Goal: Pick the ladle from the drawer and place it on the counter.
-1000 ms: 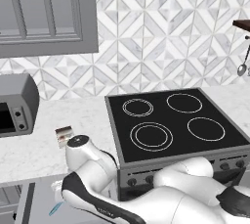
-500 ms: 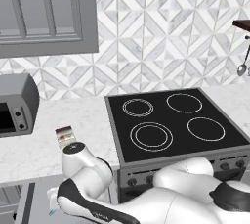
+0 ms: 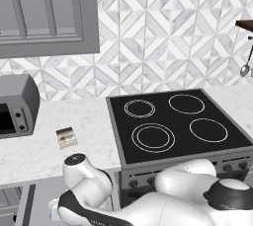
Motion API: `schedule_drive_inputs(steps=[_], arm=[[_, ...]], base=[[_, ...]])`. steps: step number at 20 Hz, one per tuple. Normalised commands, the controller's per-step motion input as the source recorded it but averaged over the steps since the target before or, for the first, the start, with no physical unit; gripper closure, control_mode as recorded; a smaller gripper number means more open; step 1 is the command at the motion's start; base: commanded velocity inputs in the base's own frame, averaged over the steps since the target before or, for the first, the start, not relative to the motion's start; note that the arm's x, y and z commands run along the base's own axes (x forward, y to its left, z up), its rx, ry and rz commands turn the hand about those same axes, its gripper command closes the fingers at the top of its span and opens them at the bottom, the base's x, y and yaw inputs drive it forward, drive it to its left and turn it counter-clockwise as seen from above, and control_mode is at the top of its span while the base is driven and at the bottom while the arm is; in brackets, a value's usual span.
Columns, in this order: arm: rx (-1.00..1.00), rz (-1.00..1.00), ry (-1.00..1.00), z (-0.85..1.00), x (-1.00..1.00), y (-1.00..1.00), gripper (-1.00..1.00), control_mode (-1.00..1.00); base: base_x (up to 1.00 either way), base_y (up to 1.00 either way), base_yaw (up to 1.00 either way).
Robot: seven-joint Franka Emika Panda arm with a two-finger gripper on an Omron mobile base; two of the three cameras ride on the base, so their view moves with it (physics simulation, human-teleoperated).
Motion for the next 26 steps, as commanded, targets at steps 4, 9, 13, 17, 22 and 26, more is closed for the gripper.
schedule_drive_inputs(steps=[4,9,13,17,22,26], arm=[[0.0,0.0,0.0,-0.05,0.0,0.0,-1.0,-1.0],[0.0,0.0,0.0,-0.27,0.0,0.0,-1.0,-1.0],[0.0,0.0,-0.01,-0.33,0.0,0.0,-1.0,-1.0],[0.0,0.0,0.02,-0.14,-0.35,0.0,-1.0,-1.0],[0.0,0.0,0.01,-0.29,-0.54,0.0,-1.0,-1.0],[0.0,0.0,0.0,-0.43,-0.78,0.0,-1.0,-1.0]], base=[[0.0,0.0,0.0],[0.0,0.0,0.0],[0.0,0.0,0.0],[0.0,0.0,0.0],[0.0,0.0,0.0],[0.0,0.0,0.0]])
